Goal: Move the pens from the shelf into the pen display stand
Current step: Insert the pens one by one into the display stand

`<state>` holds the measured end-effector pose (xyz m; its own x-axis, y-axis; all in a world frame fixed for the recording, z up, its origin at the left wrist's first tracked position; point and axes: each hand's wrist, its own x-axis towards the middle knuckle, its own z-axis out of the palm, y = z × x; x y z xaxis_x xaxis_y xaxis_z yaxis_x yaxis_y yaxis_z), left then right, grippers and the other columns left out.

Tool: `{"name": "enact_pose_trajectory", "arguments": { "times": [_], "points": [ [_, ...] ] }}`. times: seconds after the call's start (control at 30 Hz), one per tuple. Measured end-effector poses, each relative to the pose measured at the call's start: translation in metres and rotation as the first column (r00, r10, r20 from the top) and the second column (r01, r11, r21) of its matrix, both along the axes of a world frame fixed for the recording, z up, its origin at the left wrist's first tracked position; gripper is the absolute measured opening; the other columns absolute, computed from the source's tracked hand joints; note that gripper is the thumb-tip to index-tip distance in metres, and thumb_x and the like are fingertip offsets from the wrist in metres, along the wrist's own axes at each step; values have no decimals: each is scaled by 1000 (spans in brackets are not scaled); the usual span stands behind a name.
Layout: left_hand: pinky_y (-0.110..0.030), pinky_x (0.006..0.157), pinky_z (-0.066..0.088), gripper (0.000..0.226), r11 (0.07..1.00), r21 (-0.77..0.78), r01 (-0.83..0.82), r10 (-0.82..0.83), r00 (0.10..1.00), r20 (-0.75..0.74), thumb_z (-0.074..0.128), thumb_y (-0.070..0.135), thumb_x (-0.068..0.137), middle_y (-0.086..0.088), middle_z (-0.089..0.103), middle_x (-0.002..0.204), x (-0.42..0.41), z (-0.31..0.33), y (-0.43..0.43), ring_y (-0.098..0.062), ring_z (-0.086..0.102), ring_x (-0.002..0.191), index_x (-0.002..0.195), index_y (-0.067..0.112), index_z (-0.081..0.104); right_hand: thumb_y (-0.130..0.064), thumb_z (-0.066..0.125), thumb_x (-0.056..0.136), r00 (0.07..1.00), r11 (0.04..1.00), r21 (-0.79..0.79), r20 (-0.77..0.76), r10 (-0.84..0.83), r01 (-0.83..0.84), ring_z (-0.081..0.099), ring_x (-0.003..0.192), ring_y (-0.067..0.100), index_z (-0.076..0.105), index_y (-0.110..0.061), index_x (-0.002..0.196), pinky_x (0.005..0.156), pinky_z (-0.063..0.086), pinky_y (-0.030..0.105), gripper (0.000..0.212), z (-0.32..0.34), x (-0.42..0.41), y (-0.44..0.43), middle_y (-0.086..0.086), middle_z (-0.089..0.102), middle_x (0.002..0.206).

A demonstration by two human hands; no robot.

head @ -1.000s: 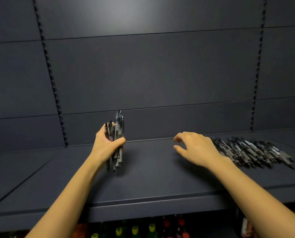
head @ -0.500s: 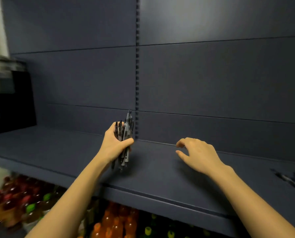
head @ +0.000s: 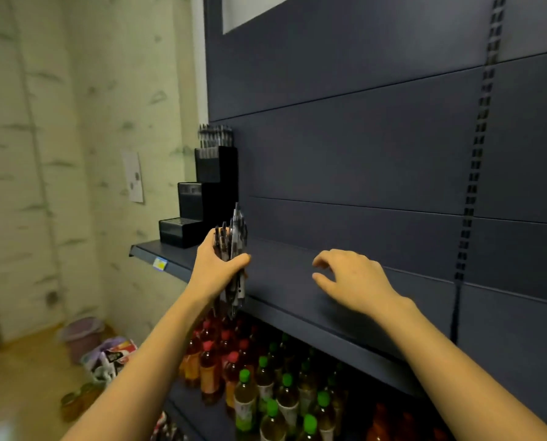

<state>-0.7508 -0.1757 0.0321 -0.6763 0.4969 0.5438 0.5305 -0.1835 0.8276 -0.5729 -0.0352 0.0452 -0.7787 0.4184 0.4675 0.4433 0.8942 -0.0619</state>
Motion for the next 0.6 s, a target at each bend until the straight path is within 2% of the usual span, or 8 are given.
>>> {"name": "enact_pose_trajectory", "arguments": {
  "times": [0.07,0.17,0.3,0.33,0.43,0.5,0.53,0.6],
  "points": [
    [-32,82,49,38,999,6,-40,40,999,3,71,5,80,-6,63,101,-31,-3,-12,-21,62,91,112,13,53,-41,44,97,999,999,-2,5,33,-33,53,117,12,52,-28,126,87,43,32,33,1,-38,-10,-11,55,128],
    [-23,76,48,38,997,18,-78,78,997,18,71,6,80,-6,64,102,-73,-7,-27,-17,62,91,114,11,53,-41,44,97,996,997,-2,23,82,-82,53,118,13,51,-27,127,89,44,33,34,0,-91,-21,-10,56,129],
    [-37,82,52,31,995,29,-99,98,994,42,71,5,81,-11,64,100,-132,-12,-37,-25,63,87,104,17,54,-41,43,97,993,994,11,37,112,-112,53,117,14,51,-27,127,89,44,33,34,0,-157,-22,-10,55,129],
    [-36,82,52,31,993,30,-111,110,993,36,71,5,81,-9,64,99,-147,-11,-38,-23,63,88,103,17,54,-41,43,97,993,993,11,36,114,-115,53,117,14,51,-27,127,89,44,33,34,0,-173,-20,-10,55,129],
    [-20,71,49,29,989,76,-124,123,992,16,71,3,81,0,63,91,-191,-6,-38,-9,61,80,100,16,54,-41,44,97,991,991,15,23,134,-135,53,117,14,51,-28,127,89,44,33,33,1,-223,-16,-10,55,128],
    [-15,64,49,26,986,89,-140,139,990,17,70,2,81,3,63,85,-218,0,-36,-3,60,72,92,20,54,-41,44,97,989,990,16,32,142,-143,54,116,15,51,-28,127,89,44,34,33,5,-253,-13,-9,55,128],
    [-16,63,49,26,985,86,-149,149,989,15,70,2,80,2,63,82,-232,3,-36,-5,61,70,88,21,54,-41,44,97,989,989,22,33,143,-144,54,116,15,51,-27,127,89,44,34,34,6,-268,-11,-8,56,128],
    [-26,67,51,26,987,72,-140,140,990,9,71,3,80,-7,64,79,-262,5,-34,-19,62,71,85,20,53,-41,44,97,990,989,39,31,139,-140,54,116,15,51,-27,126,88,44,33,33,8,-295,-8,-8,56,128]
  ]
}}
